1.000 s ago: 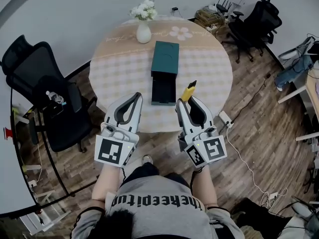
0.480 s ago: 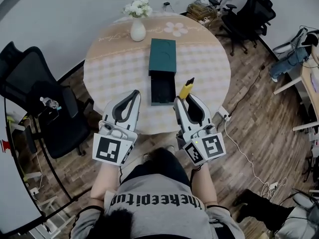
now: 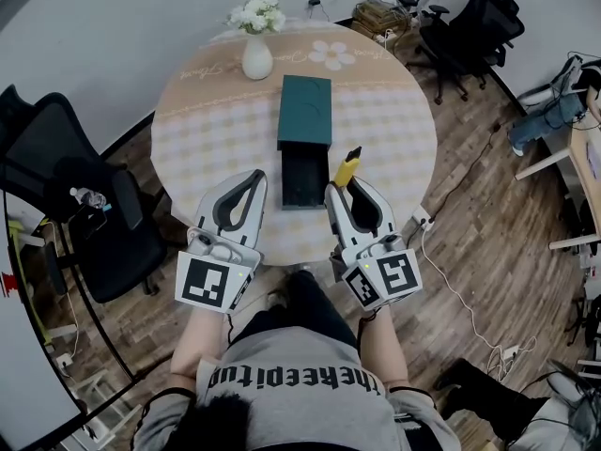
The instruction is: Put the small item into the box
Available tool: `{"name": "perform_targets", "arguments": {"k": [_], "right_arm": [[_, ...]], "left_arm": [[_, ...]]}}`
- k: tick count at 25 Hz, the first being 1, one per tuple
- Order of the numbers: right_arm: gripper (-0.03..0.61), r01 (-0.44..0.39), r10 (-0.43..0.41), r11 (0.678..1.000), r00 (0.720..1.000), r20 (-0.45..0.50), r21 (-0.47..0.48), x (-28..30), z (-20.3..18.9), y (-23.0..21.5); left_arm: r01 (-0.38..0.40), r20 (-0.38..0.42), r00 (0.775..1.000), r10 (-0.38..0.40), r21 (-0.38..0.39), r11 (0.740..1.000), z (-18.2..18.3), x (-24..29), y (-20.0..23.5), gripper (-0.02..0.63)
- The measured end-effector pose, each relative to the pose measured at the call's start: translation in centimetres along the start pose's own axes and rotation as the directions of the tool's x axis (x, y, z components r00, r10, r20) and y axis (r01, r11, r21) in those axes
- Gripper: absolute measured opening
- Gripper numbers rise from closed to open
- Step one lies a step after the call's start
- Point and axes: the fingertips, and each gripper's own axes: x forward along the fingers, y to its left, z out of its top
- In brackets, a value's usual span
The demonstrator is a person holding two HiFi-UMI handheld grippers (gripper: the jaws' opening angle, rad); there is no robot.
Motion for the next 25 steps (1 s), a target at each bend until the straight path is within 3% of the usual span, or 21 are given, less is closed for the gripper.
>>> {"name": "perform_targets", "arguments": {"k": [15, 20, 25], "right_arm": [[0.118, -0.012, 0.020, 0.998, 0.989, -0.148, 0.058, 6.1, -5.2, -4.7], [0.118, -0.014, 0.033, 0.996, 0.976, -0.213, 0.092, 7.4, -8.0, -5.8], [0.118, -0.008, 0.041, 0.993, 0.957, -0.287, 0.116, 8.2, -11.1, -6.7]], "left_arm": [[-0.050, -0.071, 0.996, 0.048, -0.033, 0.998, -3.5, 4.8, 2.7, 0.017], [-0.066, -0.075, 0.995, 0.063, -0.041, 0.997, -4.6, 5.7, 3.3, 0.017], [-0.081, -0.133, 0.988, 0.073, -0.058, 0.995, -6.4, 6.4, 3.7, 0.017]]}}
